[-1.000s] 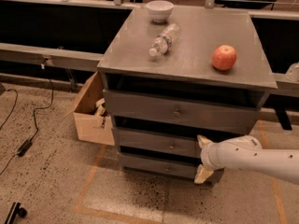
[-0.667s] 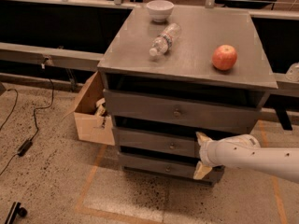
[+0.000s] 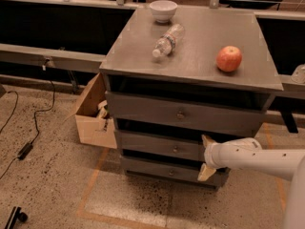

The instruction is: Open middle drawer

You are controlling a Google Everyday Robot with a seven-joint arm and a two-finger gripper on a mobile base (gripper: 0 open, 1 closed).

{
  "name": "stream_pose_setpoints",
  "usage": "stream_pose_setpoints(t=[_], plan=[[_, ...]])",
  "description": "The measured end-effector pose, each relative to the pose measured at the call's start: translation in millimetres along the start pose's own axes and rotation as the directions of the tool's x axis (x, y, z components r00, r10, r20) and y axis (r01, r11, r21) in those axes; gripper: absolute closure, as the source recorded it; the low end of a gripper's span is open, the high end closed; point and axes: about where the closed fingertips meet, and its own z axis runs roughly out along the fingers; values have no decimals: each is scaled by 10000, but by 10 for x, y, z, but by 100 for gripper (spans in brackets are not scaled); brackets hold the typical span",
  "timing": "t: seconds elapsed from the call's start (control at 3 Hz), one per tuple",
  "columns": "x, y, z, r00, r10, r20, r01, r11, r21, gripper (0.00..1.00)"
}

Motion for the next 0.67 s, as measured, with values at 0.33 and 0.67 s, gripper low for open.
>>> stream_pose_setpoints(t=[0.33, 0.67], plan=[[124, -32, 193, 9998, 166, -111, -167, 9998, -99, 0], [250, -61, 339, 9986, 467, -233, -471, 9988, -165, 11]])
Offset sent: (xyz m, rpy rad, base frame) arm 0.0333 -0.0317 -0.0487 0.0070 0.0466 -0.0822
